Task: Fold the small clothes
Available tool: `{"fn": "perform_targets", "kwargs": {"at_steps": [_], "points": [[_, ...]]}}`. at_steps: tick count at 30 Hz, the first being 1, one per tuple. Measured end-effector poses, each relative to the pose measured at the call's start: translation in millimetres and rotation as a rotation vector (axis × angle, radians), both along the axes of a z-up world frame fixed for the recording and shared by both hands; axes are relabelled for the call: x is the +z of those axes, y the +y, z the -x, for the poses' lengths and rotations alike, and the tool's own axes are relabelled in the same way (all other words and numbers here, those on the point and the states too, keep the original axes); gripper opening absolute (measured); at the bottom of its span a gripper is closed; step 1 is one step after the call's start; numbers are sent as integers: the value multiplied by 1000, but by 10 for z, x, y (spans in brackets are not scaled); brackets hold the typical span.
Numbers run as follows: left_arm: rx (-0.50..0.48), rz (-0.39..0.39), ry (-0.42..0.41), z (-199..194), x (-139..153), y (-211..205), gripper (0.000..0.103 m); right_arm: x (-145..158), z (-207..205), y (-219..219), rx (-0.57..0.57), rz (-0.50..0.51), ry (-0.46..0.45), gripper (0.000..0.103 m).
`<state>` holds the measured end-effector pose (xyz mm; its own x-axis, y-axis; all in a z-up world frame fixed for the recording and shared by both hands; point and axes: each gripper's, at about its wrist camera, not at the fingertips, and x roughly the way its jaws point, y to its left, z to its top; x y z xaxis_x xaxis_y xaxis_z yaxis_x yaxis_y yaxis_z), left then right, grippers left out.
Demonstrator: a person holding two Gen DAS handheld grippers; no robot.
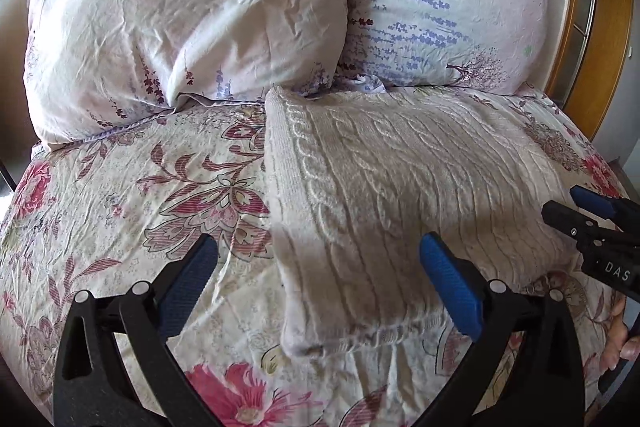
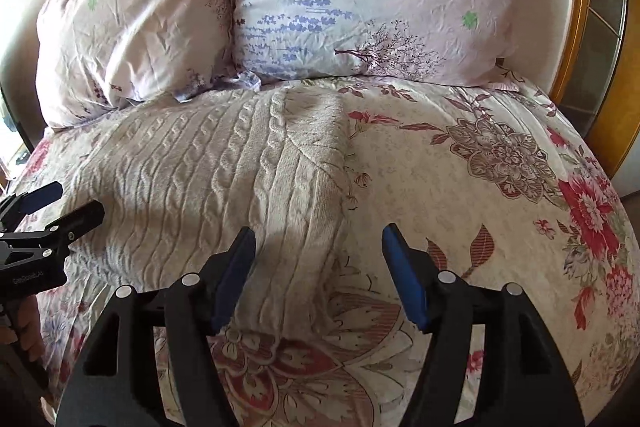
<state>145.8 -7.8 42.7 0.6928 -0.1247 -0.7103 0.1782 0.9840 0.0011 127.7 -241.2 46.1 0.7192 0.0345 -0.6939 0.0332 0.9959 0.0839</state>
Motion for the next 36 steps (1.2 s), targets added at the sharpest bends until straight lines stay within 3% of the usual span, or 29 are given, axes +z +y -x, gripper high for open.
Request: {"fn": "perform_targets", "kwargs": {"at_steps": [3,6,10,12,17,23,26,36], "points": [[13,5,19,153,-46,108,101,-32,119,13,10,8,8,67],[49,-8,67,164,-184,180,101,-184,96,37,-21,48,77,68],[80,65,166,85,-327,326,101,-221,95,49,-40,48,89,70],[67,51,144,159,-297,336,101,-179,137,55,-30,58,77,70],[30,12,67,434,-208,454,101,-11,410,-139,-8,-62,0,73],[62,6,88,424,-241,447,101,6,584,-54,5,-63,-26,102],[64,33,120,386,-267,428,101,-19,590,46,2,-19,-1,102],[77,-51,150,384,-345,301,101,-204,526,226,15,2,100,102]]}}
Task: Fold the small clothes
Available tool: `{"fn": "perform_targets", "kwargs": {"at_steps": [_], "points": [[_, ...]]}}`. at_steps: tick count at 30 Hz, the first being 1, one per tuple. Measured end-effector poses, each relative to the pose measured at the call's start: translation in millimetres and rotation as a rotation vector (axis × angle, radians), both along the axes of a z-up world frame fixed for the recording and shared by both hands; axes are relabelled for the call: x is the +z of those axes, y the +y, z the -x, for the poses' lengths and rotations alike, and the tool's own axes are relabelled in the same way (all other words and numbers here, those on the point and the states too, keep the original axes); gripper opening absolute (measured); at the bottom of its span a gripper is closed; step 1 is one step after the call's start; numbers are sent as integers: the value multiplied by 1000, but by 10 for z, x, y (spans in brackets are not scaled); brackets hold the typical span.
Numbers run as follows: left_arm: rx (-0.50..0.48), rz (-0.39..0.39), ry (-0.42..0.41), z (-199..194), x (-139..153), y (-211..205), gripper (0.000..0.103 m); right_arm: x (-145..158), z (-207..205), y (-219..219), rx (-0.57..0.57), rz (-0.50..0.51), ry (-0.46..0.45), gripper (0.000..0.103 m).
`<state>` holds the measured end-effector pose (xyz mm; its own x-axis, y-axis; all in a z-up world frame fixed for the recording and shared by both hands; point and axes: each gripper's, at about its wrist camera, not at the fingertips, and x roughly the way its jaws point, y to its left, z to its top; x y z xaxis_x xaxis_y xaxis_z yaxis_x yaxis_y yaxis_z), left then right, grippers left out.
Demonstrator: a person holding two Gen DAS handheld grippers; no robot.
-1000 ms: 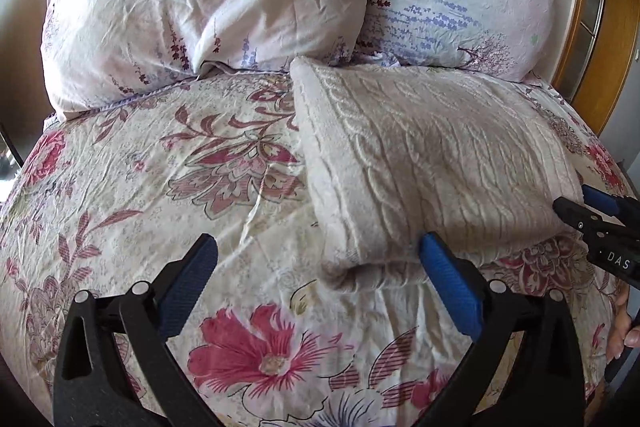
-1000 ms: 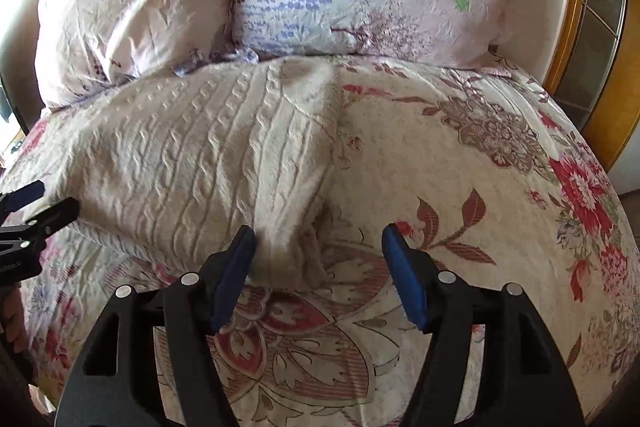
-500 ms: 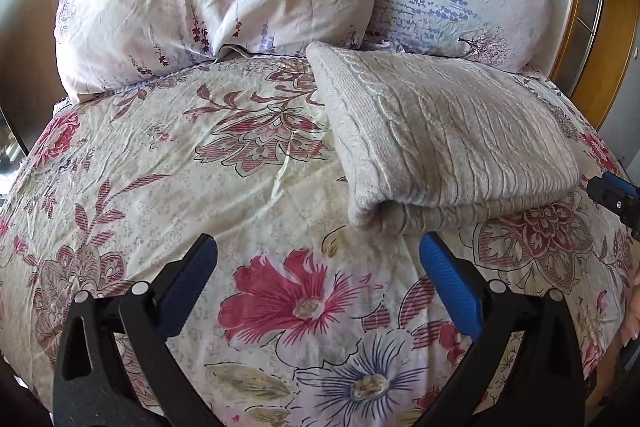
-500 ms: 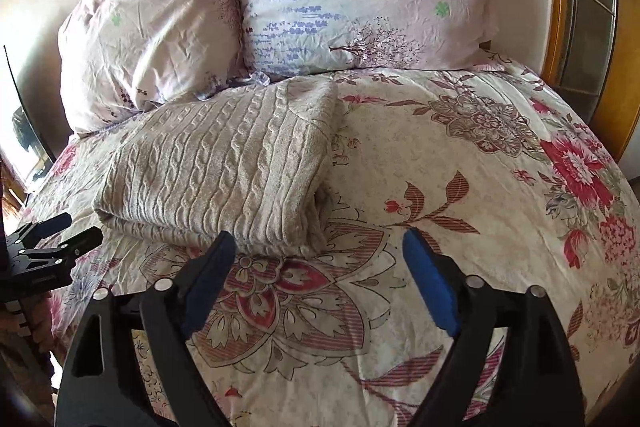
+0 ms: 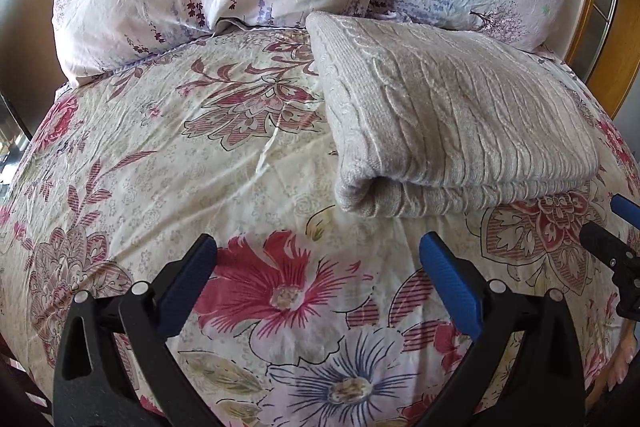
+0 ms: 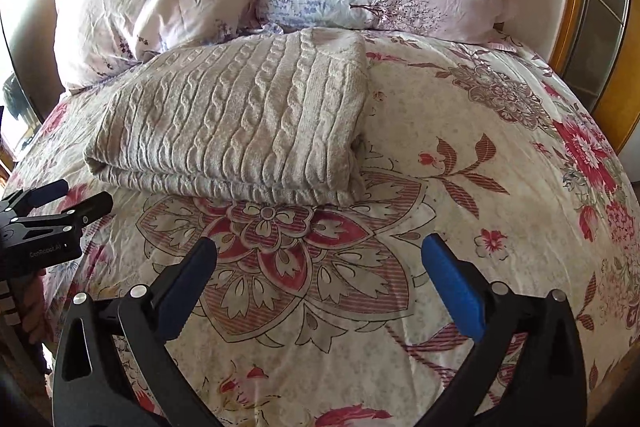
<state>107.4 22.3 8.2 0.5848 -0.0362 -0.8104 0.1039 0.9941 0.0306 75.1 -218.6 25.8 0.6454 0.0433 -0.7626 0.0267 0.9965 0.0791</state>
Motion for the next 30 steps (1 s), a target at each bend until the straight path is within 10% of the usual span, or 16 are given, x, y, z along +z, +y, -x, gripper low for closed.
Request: {"fn": "perform_targets", "kwargs": {"at_steps": [30], "points": [[26,15,3,26,-42,-58,101,-134,-92,165,-12,33,53,102]]}}
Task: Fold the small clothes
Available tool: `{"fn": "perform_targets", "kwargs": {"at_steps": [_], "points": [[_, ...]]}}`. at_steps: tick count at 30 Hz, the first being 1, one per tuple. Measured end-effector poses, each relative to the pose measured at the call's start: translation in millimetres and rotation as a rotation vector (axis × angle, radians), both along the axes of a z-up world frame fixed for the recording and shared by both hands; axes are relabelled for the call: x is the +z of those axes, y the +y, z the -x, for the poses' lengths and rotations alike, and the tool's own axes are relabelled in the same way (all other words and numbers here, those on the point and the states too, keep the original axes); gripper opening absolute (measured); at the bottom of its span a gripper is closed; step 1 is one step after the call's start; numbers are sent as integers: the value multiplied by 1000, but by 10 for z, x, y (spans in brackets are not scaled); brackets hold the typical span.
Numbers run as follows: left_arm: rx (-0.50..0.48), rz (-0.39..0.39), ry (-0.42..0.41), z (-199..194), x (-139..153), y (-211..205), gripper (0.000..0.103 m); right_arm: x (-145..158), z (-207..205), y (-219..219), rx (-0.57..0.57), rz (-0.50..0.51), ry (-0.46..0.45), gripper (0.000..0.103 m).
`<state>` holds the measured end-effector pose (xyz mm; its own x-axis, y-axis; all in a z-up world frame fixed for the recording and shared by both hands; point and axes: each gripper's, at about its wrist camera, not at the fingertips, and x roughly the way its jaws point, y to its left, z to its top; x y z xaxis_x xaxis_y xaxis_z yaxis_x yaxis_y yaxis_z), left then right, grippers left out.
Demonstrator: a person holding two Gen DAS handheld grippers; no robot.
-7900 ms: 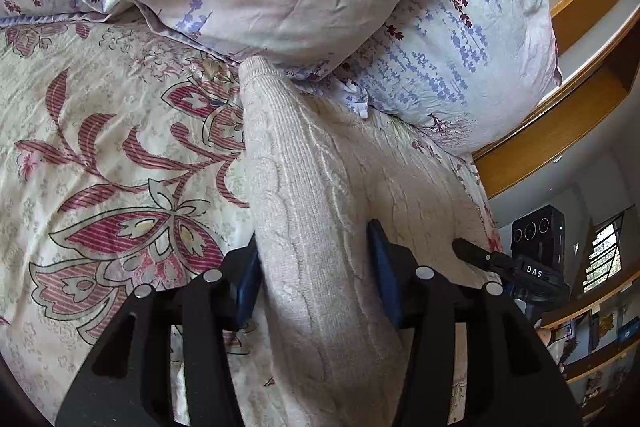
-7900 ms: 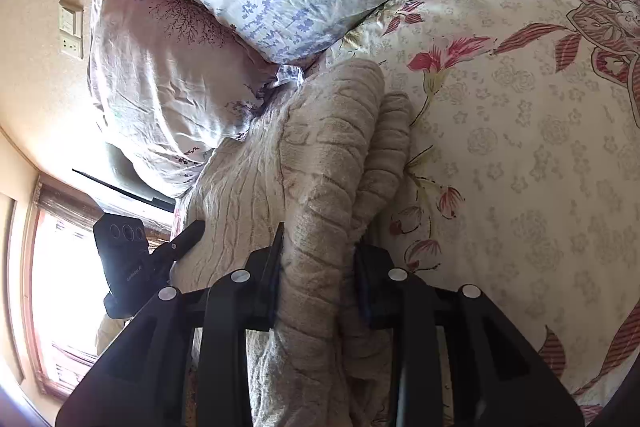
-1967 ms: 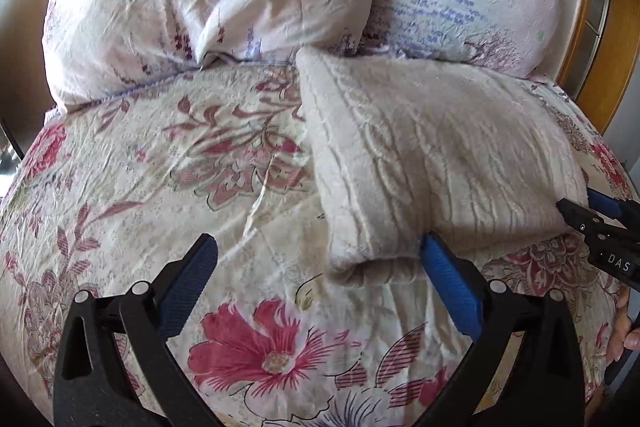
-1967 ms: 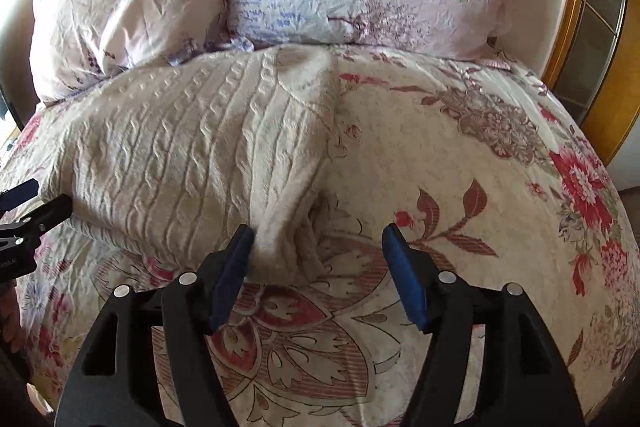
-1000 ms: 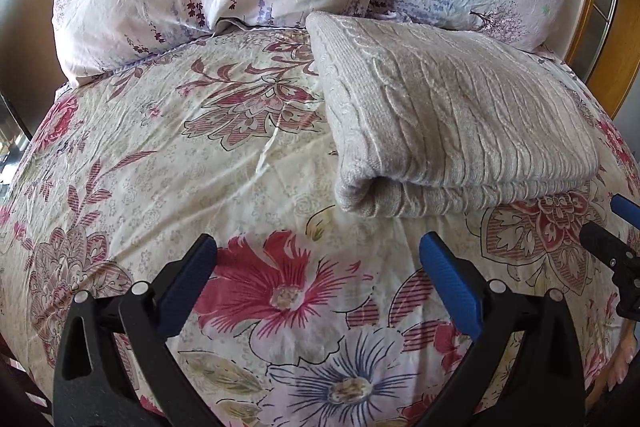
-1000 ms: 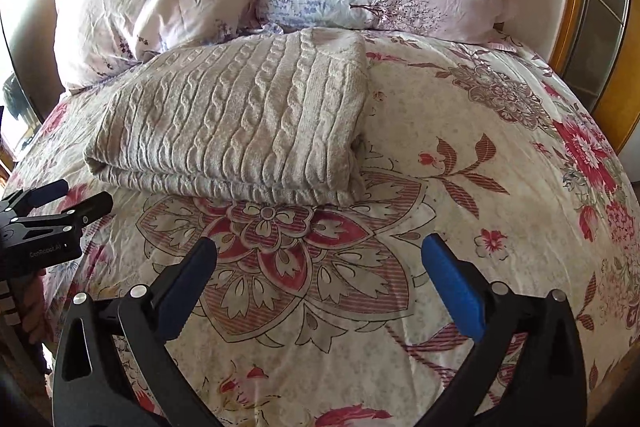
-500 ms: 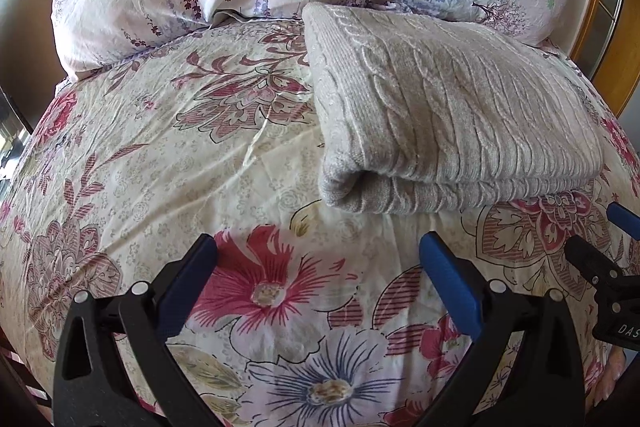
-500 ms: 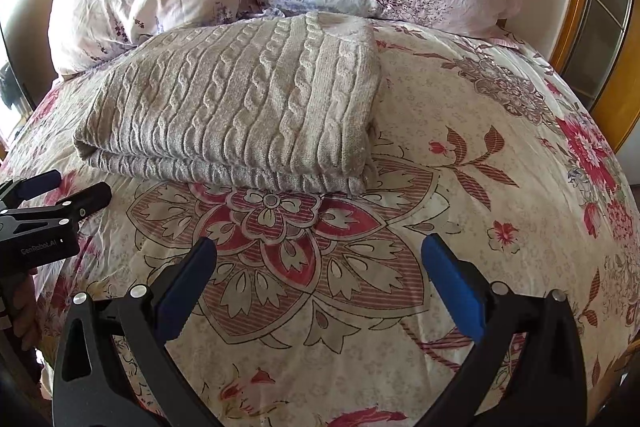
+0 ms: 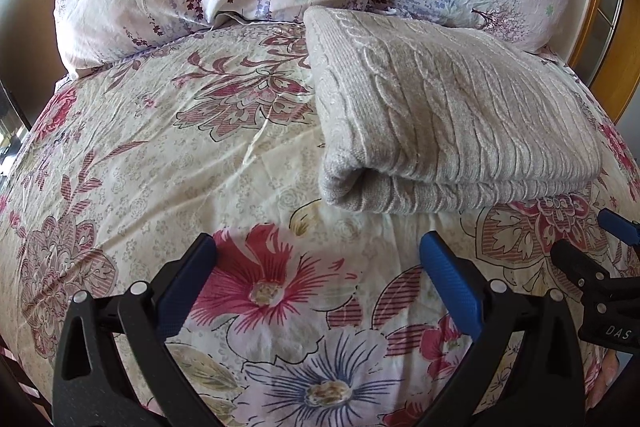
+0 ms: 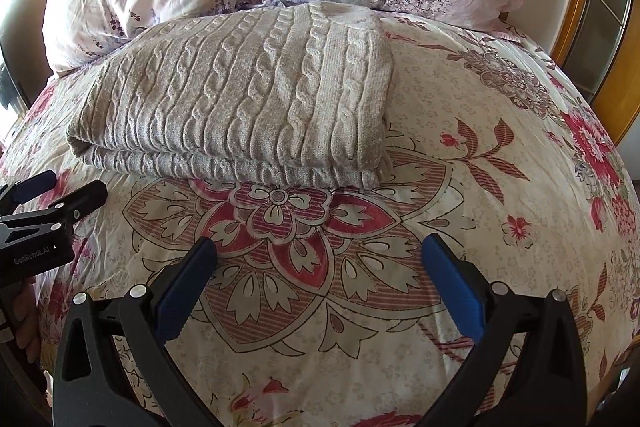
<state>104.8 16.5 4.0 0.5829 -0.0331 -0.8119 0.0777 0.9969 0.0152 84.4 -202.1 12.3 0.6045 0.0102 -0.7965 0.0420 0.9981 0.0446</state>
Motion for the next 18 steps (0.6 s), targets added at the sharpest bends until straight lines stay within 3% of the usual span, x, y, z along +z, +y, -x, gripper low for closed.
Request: {"fn": "perform_targets", "kwargs": {"at_steps": [18], "points": [[0,0,-1,1,-1,4,101,-3,1,11,19,-3,-15,102]]}}
